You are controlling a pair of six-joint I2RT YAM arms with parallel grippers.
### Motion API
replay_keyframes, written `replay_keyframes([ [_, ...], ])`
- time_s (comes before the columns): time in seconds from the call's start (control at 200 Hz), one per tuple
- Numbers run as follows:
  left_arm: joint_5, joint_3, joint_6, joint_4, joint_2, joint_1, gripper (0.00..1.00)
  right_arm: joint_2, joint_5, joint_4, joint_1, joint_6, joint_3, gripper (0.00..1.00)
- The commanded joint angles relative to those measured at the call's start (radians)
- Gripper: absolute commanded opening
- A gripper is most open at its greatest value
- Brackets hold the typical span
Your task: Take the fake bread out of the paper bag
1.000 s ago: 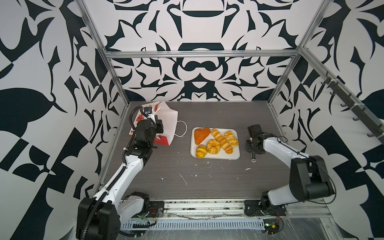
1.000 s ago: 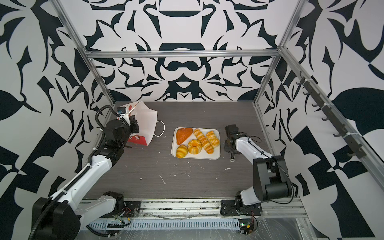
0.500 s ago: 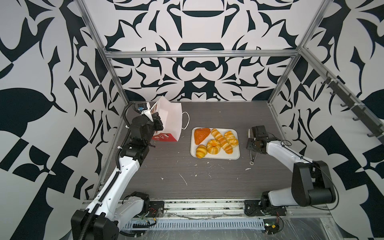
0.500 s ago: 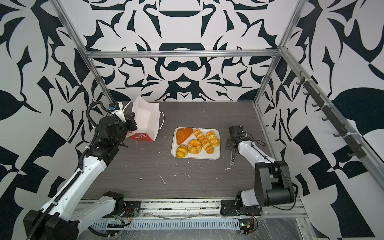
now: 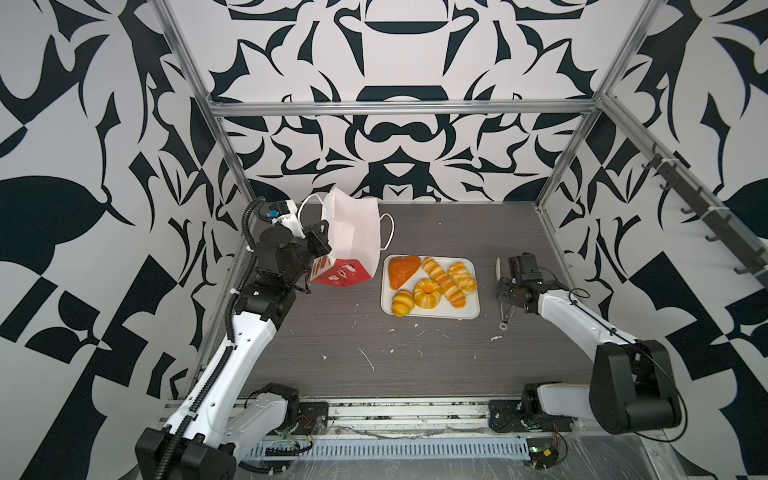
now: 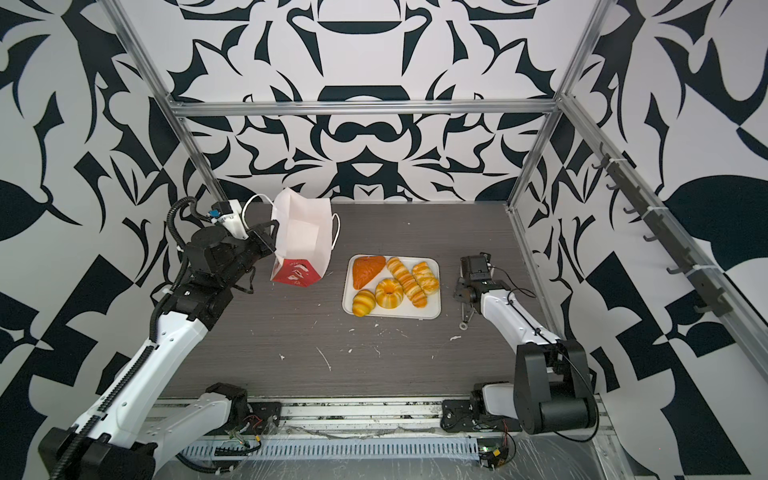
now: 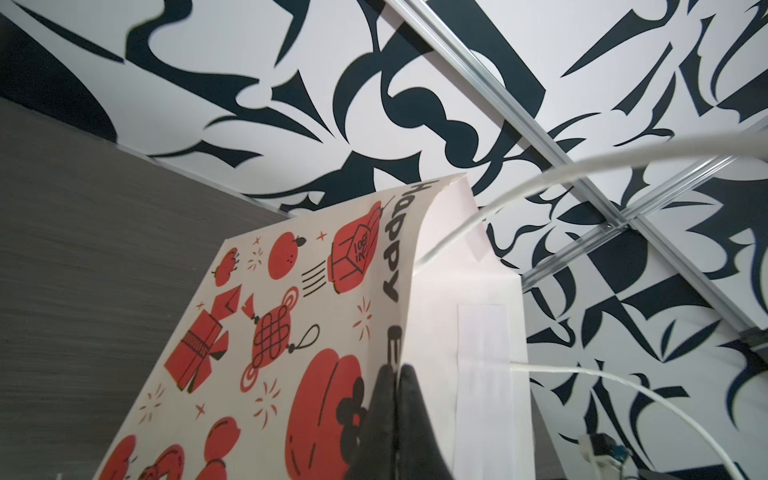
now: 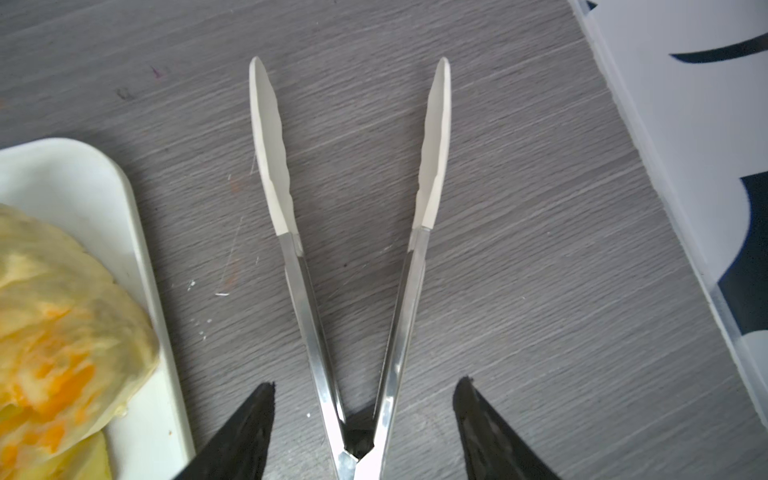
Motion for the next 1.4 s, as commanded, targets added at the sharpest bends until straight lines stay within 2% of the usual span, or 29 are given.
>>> replay_keyframes([
  [0.0,0.04,0.031,-0.087,-0.004,0.005,-0.014,0.0,-0.007,-0.024,0.022,0.002,-0.004,0.006,0.7],
  [0.355,0.103,0.013,-0.11,-0.001,0.077,-0.014,0.0,-0.01,-0.069,0.032,0.001,-0.005,0.006,0.7],
  [0.82,0.106,0.018,-0.07,-0.006,0.127,0.003,0.0,0.014,-0.107,0.032,0.001,-0.008,0.009,0.7],
  [0.99,0.1,0.013,-0.051,-0.026,0.131,0.042,0.0,0.018,-0.112,0.029,0.002,-0.01,0.009,0.7],
  [1.09,0.13,0.01,-0.043,-0.028,0.142,0.096,0.08,0.019,-0.115,0.029,0.001,-0.012,0.007,0.7],
  [1.23,0.231,0.014,-0.04,-0.014,0.179,0.189,0.19,0.02,-0.13,0.034,0.002,-0.009,0.009,0.69],
  [1.395,0.265,0.035,-0.01,-0.026,0.203,0.229,0.33,0.02,-0.133,0.032,0.001,-0.011,0.009,0.7],
])
